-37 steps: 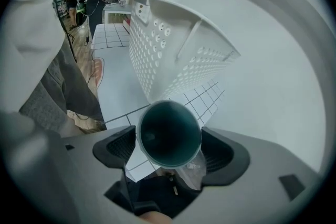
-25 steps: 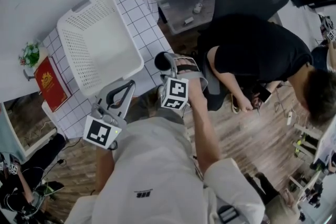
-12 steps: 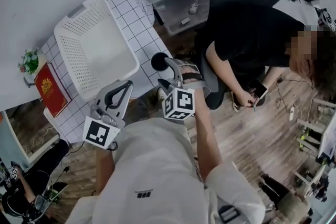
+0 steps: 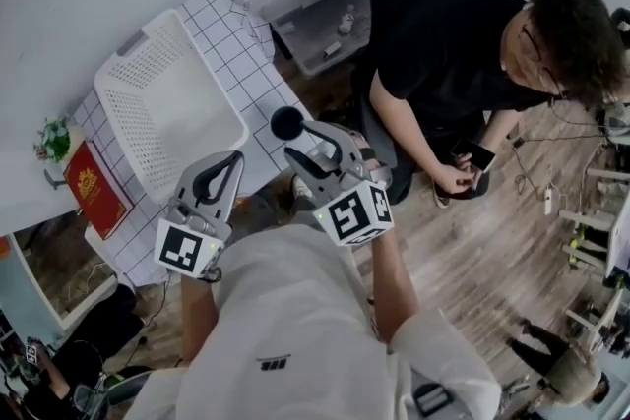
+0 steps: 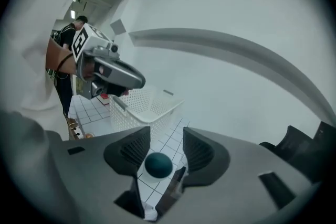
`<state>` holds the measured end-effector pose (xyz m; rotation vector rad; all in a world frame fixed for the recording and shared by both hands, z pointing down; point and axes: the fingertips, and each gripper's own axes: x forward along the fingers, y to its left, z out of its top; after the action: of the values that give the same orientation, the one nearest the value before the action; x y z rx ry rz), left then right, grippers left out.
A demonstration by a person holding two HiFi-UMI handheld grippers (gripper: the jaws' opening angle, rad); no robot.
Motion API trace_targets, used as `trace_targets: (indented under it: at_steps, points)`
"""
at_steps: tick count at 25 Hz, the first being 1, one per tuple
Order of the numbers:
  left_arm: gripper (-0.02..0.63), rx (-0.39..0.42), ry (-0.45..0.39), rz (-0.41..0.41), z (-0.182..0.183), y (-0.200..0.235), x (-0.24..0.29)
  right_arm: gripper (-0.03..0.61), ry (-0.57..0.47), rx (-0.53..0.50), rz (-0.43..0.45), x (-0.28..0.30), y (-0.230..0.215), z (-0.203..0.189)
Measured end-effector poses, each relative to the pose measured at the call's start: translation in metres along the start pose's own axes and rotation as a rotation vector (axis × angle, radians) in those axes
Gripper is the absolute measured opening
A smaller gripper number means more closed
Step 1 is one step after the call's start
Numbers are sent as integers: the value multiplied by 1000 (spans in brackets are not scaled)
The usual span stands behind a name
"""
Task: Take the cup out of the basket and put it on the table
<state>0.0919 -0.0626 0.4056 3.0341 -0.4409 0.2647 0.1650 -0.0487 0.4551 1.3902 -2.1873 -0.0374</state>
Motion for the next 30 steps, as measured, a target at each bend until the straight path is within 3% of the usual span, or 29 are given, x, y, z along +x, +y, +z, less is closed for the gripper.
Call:
trace_targets:
  at_steps: [5, 11, 30]
  points:
    - [11, 18, -44, -22, 14, -4, 5, 55, -129, 58, -9, -28, -10, 35]
    - [11, 26, -84, -45, 26, -13, 11, 15, -450, 326, 0, -63, -26, 78]
    - [11, 25, -83, -28, 27, -24, 19, 11, -452, 336, 55, -69, -22, 59]
